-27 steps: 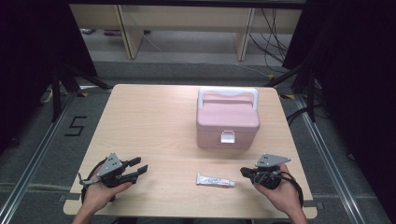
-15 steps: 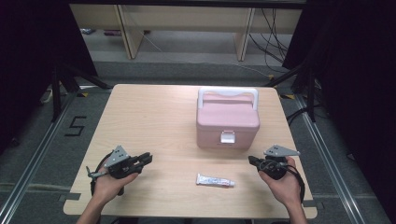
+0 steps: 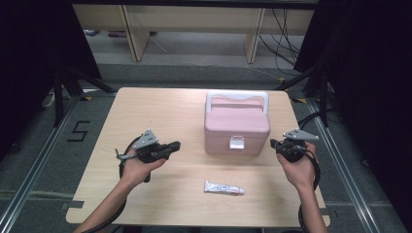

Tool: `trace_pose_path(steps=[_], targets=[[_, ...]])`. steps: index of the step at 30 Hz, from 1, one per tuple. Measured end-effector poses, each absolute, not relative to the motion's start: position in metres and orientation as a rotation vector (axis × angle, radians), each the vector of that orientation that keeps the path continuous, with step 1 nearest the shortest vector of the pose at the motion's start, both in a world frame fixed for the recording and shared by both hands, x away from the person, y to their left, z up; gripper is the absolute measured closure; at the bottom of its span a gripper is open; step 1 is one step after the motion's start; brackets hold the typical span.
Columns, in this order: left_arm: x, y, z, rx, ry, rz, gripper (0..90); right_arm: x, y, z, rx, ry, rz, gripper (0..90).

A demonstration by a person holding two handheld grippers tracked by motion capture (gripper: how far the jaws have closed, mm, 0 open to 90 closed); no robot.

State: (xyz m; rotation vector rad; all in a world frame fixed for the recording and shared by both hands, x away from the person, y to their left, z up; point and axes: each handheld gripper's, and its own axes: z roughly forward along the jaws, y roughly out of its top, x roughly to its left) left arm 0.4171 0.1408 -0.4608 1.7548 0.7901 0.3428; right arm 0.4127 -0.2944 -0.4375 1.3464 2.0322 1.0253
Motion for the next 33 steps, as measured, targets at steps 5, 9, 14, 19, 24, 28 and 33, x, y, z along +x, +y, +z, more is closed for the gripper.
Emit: trace_pose_path(steps=[5,9,14,19,24,28,33], targets=[[0.443,0.114,-0.458,1.808,0.798,0.395,89.6,0.436,-0.293,-0.437,1.340,2.023,0.986,90.0],[0.467,0.094,-0.460,1.853,0.796,0.421,89.7,0.452,-0.293,-0.439,1.344,2.042,0.980,90.0],[0.488,0.072,-0.467,1.890,0.782,0.426,89.3,0.468,-0.295,-0.447,1.320,2.063,0.984,90.0],[0.492,0.066,-0.469,1.922,0.759,0.451,89.7,0.466,-0.290,-0.449,1.337,2.061,0.978,90.0],[0.487,0.069,-0.468,1.949,0.728,0.465,89.8,0.461,-0.290,-0.450,1.311,2.076,1.000,90.0],[0.482,0.072,-0.468,1.952,0.727,0.471,89.9,0.449,-0.287,-0.452,1.284,2.078,1.008,90.0],[0.469,0.077,-0.469,1.951,0.704,0.461,89.9,0.436,-0.284,-0.453,1.272,2.072,1.016,90.0]])
